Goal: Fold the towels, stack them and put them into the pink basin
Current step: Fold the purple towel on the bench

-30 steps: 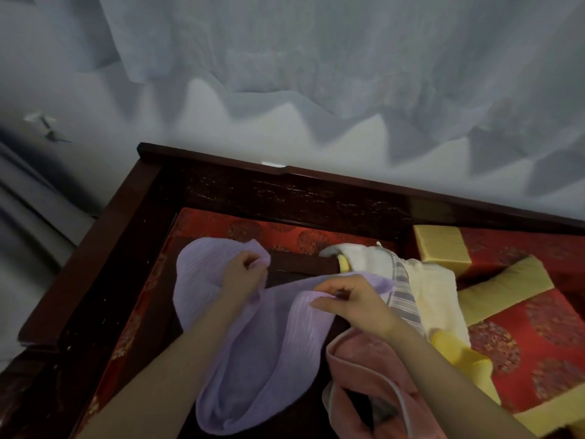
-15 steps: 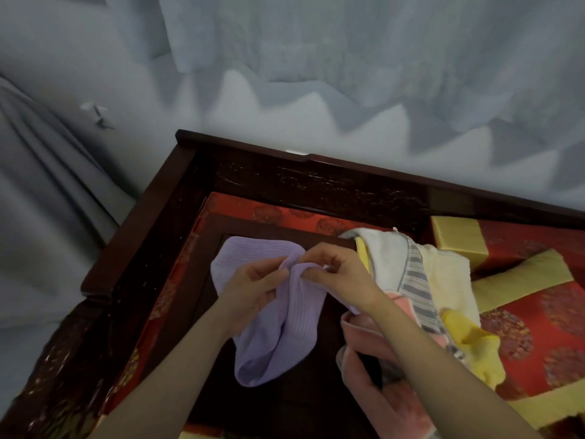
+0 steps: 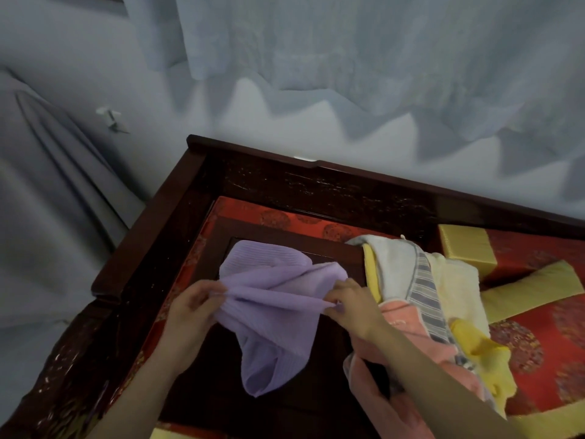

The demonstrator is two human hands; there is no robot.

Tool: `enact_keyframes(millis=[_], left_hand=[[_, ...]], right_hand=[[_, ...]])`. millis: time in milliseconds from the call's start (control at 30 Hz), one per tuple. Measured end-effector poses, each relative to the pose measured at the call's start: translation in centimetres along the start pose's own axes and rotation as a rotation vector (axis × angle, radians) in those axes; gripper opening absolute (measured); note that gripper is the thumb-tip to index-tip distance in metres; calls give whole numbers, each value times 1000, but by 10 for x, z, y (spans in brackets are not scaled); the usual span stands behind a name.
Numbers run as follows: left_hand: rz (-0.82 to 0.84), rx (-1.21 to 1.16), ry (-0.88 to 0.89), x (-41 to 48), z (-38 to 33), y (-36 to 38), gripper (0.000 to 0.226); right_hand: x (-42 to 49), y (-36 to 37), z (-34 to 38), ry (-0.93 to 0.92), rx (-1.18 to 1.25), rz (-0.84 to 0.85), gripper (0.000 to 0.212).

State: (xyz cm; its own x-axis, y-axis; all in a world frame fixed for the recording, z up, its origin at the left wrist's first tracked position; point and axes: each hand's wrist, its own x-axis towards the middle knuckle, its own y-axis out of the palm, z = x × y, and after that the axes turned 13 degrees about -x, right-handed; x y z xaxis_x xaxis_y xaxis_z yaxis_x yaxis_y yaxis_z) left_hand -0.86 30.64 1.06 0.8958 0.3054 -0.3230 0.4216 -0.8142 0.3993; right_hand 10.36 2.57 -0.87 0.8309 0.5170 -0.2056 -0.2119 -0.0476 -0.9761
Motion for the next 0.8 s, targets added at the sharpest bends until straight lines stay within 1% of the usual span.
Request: enact_keyframes(millis=[67,133,200,267,400,467,500,567,600,700,767,800], left_hand=[[-61,-10,-17,-3,3,-24,16],[-55,166,-30,-7,13,-43,18],[-62,350,-46,-6,28,-55,11],[-108,427,-49,0,40,-64,9],[-199,523,-73,16,52,-72,7],[-204,547,-70,21,54,-73,12],[-203,561,-69,24,55,-74,15],[-207,590,-81,30,56,-78,15],[-216,597,-86,34,57,-81,14],[-231,593,-90,40,58,-89,11],[-232,561,-79,42,54,-88,12],[-225,539,-80,43,49,-86,14]], right_hand=[[6,9,-10,20,38,2,16],[14,12,-14,3,94,-35,19],[29,12,-12,-12,228,-49,14],[48,13,-8,-39,300,-17,11],[84,13,-8,-12,234,61,17],[95,15,-13,6,201,51,20],[100,17,-15,-14,130,37,20],[107,21,-19,-101,-56,12,19],[111,24,-19,-161,-110,-2,19],[120,28,-14,-335,-164,-34,18],[124,29,-12,-394,-187,-14,24],[124,28,-12,-408,-178,-30,29]])
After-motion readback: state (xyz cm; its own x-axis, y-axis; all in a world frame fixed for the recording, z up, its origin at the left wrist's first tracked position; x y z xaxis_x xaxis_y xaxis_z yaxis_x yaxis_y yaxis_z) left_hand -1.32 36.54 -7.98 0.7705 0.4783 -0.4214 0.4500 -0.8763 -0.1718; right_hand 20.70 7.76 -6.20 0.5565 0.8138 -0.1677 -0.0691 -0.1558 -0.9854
